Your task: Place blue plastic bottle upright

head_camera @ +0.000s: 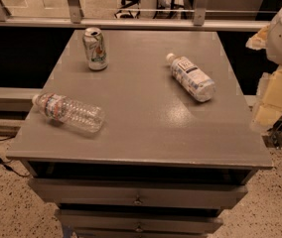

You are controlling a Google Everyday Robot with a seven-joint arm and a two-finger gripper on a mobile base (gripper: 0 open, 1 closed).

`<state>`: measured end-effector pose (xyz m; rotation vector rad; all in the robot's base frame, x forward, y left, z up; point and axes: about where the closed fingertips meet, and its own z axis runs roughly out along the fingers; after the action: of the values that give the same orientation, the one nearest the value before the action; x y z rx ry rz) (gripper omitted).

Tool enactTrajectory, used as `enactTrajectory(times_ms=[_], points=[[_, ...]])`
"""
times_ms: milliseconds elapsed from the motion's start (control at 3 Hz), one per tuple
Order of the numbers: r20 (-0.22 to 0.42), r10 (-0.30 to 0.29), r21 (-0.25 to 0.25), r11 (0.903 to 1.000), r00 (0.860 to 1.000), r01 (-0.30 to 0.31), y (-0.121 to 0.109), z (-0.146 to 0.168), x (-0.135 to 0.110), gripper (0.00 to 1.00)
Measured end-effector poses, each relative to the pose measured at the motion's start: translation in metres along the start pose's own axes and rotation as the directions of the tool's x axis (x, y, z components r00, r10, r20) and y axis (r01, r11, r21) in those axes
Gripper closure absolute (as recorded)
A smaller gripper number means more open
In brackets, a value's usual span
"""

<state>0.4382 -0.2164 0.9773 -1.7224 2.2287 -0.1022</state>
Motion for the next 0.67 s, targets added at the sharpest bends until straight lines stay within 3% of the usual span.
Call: enactTrajectory(times_ms=[333, 667], points=[[0.000, 0.000, 0.000, 1.0000, 1.000, 0.000, 0.000, 0.000, 0.000, 0.00], [0.042, 0.072, 0.017, 0.9972, 0.997, -0.073, -0.036, 0.027, -0.004, 0.00]])
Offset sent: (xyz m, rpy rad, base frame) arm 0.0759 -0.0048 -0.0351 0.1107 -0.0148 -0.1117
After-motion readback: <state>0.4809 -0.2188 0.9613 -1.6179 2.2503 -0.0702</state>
